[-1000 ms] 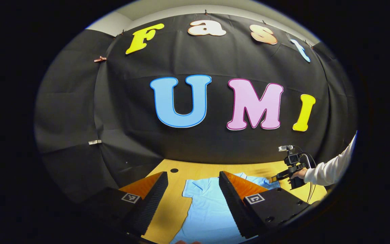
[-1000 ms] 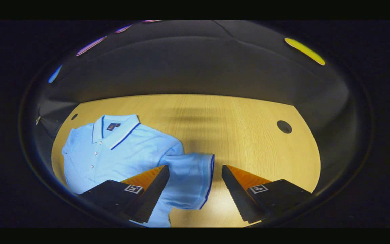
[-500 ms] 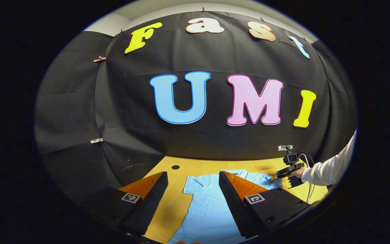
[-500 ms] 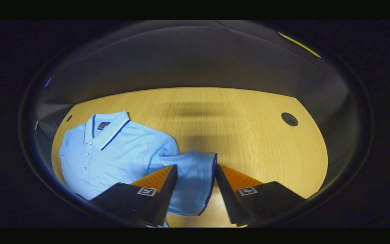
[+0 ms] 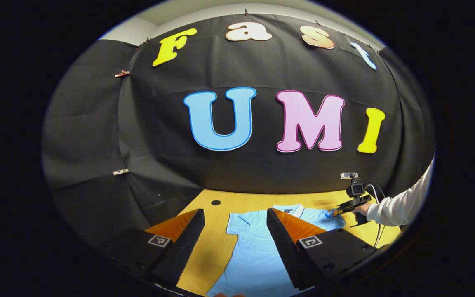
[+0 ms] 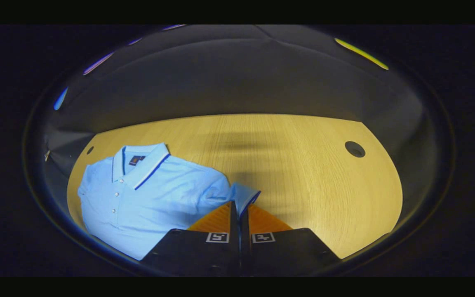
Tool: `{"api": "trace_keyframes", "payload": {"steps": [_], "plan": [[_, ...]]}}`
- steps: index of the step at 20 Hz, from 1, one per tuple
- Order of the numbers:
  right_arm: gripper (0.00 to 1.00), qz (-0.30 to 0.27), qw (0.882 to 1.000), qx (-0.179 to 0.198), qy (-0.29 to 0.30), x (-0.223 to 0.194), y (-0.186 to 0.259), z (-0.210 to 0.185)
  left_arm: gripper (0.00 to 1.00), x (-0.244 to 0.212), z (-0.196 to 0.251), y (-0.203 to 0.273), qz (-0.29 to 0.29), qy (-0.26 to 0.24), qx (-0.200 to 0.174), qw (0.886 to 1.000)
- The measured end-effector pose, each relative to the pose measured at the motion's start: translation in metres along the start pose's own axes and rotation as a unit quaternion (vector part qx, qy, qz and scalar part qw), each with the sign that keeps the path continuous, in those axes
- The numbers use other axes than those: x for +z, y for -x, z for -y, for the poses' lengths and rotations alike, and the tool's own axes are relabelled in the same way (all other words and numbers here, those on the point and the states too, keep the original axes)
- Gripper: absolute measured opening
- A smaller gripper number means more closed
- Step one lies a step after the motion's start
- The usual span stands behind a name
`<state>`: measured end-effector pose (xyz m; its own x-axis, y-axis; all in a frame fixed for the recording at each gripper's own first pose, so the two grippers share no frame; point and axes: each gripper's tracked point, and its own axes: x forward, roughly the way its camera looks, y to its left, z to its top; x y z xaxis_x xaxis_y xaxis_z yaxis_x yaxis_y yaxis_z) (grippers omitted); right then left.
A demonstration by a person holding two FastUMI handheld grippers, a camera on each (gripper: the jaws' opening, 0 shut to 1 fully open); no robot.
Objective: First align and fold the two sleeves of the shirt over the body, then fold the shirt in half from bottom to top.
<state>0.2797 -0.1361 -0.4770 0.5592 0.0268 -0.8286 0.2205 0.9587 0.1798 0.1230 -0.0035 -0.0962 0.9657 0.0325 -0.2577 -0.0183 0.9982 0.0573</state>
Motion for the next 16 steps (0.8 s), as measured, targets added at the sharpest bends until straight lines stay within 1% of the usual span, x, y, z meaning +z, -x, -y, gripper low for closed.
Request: {"api": "trace_keyframes", "payload": {"steps": [1, 2, 3, 4, 5, 6, 7, 8, 9, 10, 11, 12, 13, 14, 15, 16], "plan": [[0.05, 0.003, 1.0, 0.002, 0.001, 0.001, 0.003, -0.002, 0.96, -0.001, -0.001, 0.0, 0.0, 0.001, 0.0, 1.0], [0.05, 0.005, 1.0, 0.004, 0.004, 0.004, 0.006, -0.005, 0.92, -0.001, -0.001, 0.001, 0.0, 0.002, -0.001, 1.0], [0.0, 0.006, 1.0, 0.009, 0.006, 0.005, 0.01, -0.011, 0.96, -0.002, -0.001, 0.001, 0.001, 0.001, -0.001, 1.0], [0.05, 0.007, 1.0, 0.016, 0.009, 0.005, 0.014, -0.019, 0.96, -0.001, -0.001, 0.001, 0.002, 0.001, -0.001, 1.0], [0.11, 0.01, 1.0, 0.021, 0.013, 0.007, 0.016, -0.026, 0.92, -0.002, -0.002, 0.001, 0.002, 0.001, -0.002, 1.0], [0.05, 0.014, 0.999, 0.028, 0.017, 0.01, 0.019, -0.036, 0.96, -0.001, -0.002, 0.002, 0.002, 0.0, -0.002, 1.0], [0.0, 0.017, 0.999, 0.038, 0.022, 0.011, 0.022, -0.048, 0.96, -0.003, -0.003, 0.002, 0.002, -0.001, -0.002, 1.0], [0.05, 0.017, 0.998, 0.046, 0.027, 0.01, 0.024, -0.059, 0.96, -0.003, -0.003, 0.002, 0.002, -0.001, -0.003, 1.0], [0.0, 0.013, 0.998, 0.053, 0.034, 0.008, 0.025, -0.069, 0.96, -0.003, -0.004, 0.002, 0.002, 0.0, -0.002, 1.0], [0.0, 0.007, 0.997, 0.058, 0.042, 0.003, 0.025, -0.079, 0.96, -0.005, -0.006, 0.001, 0.0, 0.001, -0.002, 1.0], [0.0, -0.002, 0.997, 0.06, 0.053, -0.003, 0.023, -0.087, 0.92, -0.006, -0.007, 0.002, -0.002, 0.001, -0.001, 1.0], [0.0, -0.01, 0.996, 0.058, 0.065, -0.011, 0.017, -0.094, 0.96, -0.007, -0.009, 0.002, -0.004, 0.0, 0.001, 1.0], [0.05, -0.019, 0.995, 0.059, 0.075, -0.018, 0.013, -0.1, 0.96, -0.009, -0.011, 0.003, -0.005, -0.002, 0.002, 1.0], [0.01, -0.03, 0.994, 0.065, 0.08, -0.027, 0.009, -0.109, 0.96, -0.009, -0.013, 0.004, -0.007, -0.004, 0.004, 1.0], [0.07, -0.04, 0.993, 0.071, 0.081, -0.033, 0.006, -0.115, 0.92, -0.012, -0.015, 0.004, -0.01, -0.005, 0.006, 1.0], [0.17, -0.05, 0.992, 0.077, 0.081, -0.04, 0.005, -0.12, 0.96, -0.013, -0.017, 0.004, -0.013, -0.004, 0.008, 1.0]]}}
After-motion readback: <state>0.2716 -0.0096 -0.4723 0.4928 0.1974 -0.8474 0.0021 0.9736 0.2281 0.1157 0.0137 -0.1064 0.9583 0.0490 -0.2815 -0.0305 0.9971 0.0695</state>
